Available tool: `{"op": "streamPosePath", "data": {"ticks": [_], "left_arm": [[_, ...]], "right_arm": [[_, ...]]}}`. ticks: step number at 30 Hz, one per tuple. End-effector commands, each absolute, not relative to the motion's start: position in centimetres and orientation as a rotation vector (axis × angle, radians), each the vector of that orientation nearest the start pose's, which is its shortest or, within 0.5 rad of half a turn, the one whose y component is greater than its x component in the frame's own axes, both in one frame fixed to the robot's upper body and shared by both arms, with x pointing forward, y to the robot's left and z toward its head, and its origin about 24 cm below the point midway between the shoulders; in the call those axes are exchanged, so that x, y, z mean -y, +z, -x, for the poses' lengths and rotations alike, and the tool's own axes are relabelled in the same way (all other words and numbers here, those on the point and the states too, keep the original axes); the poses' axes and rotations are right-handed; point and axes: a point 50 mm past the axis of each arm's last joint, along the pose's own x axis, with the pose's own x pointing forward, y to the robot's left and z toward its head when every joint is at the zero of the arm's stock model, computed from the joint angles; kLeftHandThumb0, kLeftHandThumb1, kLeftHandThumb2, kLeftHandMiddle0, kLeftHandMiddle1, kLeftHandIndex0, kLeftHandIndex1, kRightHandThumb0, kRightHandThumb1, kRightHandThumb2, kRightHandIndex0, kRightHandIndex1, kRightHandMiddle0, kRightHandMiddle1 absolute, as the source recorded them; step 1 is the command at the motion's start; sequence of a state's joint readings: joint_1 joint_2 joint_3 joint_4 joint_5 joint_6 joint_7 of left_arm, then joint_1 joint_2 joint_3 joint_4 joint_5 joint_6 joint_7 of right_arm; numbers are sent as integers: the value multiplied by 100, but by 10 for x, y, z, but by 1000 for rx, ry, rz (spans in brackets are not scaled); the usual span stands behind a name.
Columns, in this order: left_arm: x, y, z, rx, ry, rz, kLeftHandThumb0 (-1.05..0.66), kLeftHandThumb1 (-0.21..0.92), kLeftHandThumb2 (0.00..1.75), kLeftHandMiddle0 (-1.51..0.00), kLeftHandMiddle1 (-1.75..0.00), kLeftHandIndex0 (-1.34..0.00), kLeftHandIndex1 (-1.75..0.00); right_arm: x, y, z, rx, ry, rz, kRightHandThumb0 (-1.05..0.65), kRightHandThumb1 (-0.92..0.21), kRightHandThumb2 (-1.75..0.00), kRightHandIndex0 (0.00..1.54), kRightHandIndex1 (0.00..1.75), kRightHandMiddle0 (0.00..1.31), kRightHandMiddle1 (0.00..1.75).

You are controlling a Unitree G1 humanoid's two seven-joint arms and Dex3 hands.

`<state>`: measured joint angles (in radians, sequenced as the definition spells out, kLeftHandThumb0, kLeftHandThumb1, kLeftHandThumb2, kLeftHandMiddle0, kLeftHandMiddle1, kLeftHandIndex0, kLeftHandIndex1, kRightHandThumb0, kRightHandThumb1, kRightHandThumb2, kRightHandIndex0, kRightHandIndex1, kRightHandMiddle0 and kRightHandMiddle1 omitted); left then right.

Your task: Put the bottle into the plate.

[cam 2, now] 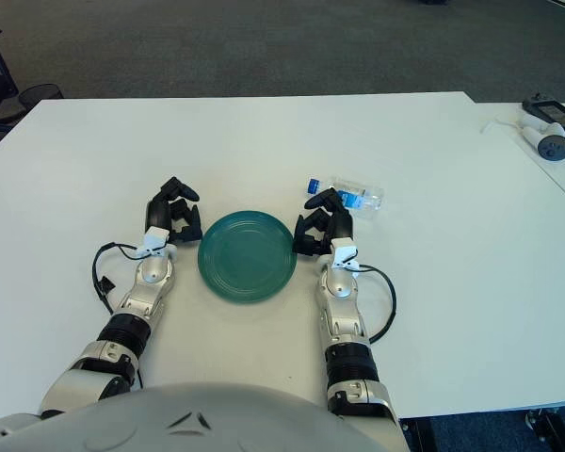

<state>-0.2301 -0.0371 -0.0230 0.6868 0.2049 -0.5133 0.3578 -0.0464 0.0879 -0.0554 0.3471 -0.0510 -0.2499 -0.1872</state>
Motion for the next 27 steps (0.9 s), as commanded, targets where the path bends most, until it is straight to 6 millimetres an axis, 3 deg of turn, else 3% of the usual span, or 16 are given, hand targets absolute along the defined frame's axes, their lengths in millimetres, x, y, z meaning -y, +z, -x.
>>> {"op": "streamPosePath", "data": {"ticks": [1,16,24,27], "left_arm": [[-133,-28,-261,-30,170,-181,-56,10,158,-132,-175,-79,-175],[-133,-28,-262,-42,175,-180,-56,10,159,-132,-175,-79,-175],[-133,-28,-263,-41,179,-185,-55,12,155,-131,-175,-77,-175],[-131,-27,-264,-40,185,-187,-56,11,157,-131,-175,-78,-175]], "right_arm": [[147,-50,-220,-312,-235,-42,0,-2,-160,90,158,61,175],[149,-47,-222,-297,-241,-51,0,-1,-161,90,158,61,175],[183,-4,-227,-107,-245,-85,0,-3,-160,88,160,60,175],[189,40,-229,81,-247,-90,0,-2,-161,88,161,60,175]]}}
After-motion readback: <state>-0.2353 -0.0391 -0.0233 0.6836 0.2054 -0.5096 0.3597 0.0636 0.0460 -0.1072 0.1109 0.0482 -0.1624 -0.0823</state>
